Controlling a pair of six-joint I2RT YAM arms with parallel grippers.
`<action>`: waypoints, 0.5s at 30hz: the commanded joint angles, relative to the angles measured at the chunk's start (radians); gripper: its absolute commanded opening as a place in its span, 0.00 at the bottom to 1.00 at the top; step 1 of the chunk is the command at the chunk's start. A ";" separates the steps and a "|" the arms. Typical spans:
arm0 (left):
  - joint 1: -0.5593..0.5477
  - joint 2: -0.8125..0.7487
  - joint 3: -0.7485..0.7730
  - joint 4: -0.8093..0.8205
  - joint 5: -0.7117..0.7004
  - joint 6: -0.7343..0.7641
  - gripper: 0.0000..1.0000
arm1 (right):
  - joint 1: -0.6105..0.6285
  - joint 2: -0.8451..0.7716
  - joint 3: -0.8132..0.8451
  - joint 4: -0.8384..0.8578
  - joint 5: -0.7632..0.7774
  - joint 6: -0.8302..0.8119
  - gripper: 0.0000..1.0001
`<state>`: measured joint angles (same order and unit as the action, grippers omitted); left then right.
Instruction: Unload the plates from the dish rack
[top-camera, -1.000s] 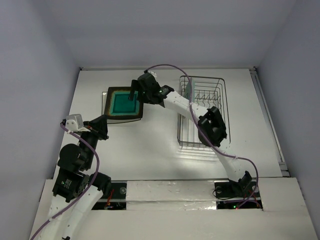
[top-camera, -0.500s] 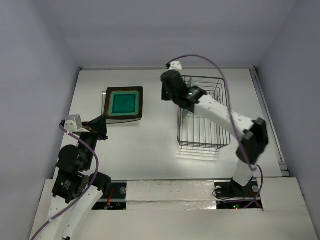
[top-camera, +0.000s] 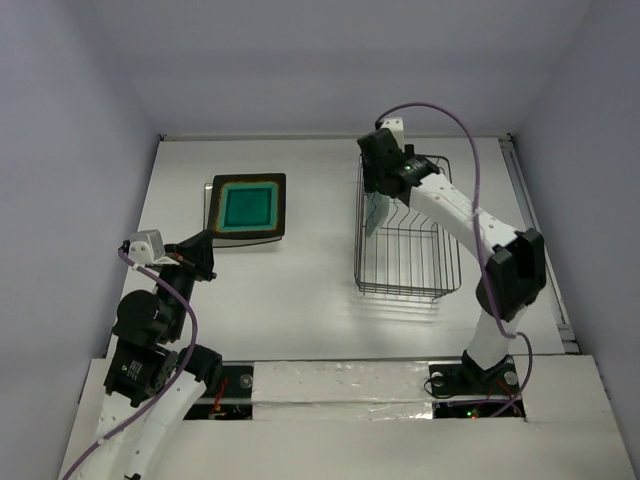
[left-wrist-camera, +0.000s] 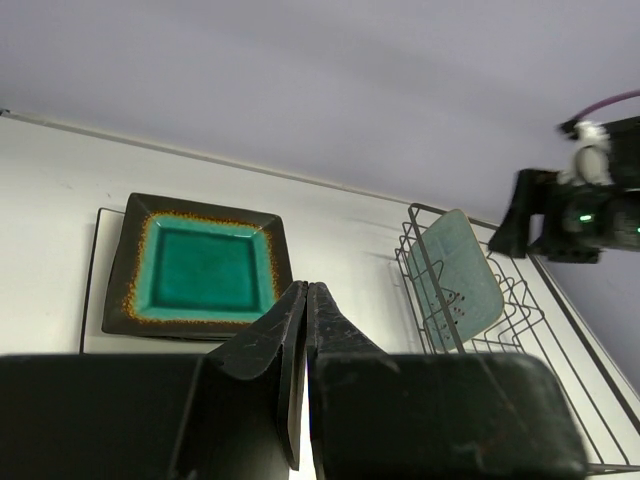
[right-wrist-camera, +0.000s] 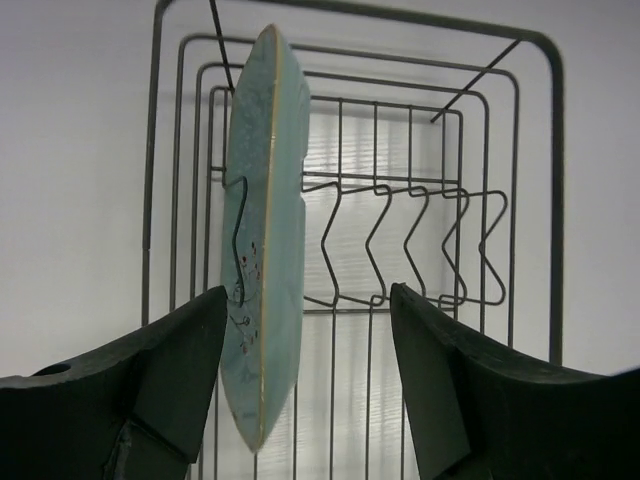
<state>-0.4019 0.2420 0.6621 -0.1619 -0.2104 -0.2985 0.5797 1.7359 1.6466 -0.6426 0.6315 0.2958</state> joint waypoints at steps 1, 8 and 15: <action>0.006 0.010 -0.007 0.044 0.003 0.001 0.00 | -0.004 0.083 0.143 -0.113 0.036 -0.047 0.71; 0.006 0.017 -0.009 0.045 0.003 0.002 0.02 | -0.024 0.205 0.160 -0.123 0.048 -0.106 0.60; 0.006 0.026 -0.007 0.045 0.003 0.002 0.02 | -0.058 0.205 0.111 -0.098 0.068 -0.196 0.35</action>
<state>-0.4019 0.2554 0.6621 -0.1619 -0.2104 -0.2985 0.5495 1.9583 1.7748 -0.7490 0.6464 0.1757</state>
